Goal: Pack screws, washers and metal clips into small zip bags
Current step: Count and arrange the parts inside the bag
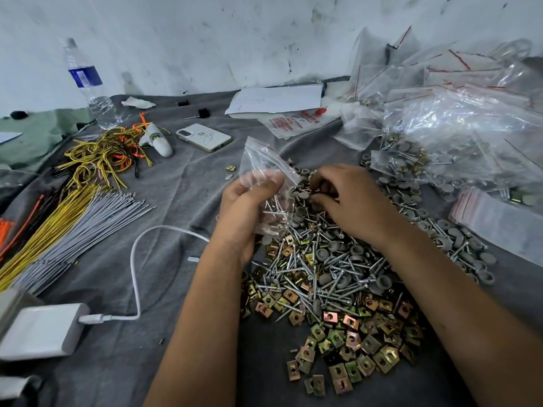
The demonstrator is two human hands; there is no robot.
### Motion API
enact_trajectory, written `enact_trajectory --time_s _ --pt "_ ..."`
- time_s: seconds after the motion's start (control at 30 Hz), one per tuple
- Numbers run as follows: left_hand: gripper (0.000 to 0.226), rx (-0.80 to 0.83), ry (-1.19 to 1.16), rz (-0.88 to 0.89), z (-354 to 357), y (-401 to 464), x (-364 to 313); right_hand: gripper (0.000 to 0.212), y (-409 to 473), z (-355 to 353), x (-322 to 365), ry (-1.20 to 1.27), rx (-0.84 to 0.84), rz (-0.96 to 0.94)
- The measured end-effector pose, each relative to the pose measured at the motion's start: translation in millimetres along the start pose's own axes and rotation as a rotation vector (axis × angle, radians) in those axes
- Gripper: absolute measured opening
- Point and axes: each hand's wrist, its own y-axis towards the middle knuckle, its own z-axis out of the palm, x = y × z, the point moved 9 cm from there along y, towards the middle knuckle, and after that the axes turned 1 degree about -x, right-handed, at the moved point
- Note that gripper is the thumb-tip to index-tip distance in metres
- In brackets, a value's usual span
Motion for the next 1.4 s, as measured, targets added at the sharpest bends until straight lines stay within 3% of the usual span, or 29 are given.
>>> enact_trajectory --time_s 0.23,0.57,0.9,1.07,1.23,1.4 --pt "0.030 0.148 0.100 -0.007 13.1 -4.3 2.2 0.027 -11.9 -19.8 -20.7 0.296 -0.068 0.110" --pt "0.030 0.251 0.147 0.002 21.3 -4.3 6.8 0.032 -12.4 -18.2 -13.9 0.540 0.008 0.101" --pt "0.034 0.135 -0.011 0.031 6.1 3.8 1.9 0.019 -13.2 -20.5 -26.2 0.274 0.013 0.086" --pt "0.037 0.124 -0.045 0.029 4.2 6.3 3.7 0.022 -12.1 4.9 -7.5 -0.056 0.235 -0.099" --pt "0.037 0.142 -0.051 0.021 7.4 3.4 2.7 0.036 -12.1 23.6 -3.1 -0.162 0.387 -0.083" --pt "0.039 0.132 -0.039 0.032 7.4 2.4 0.8 0.039 -15.3 23.4 0.3 -0.118 0.404 -0.051"
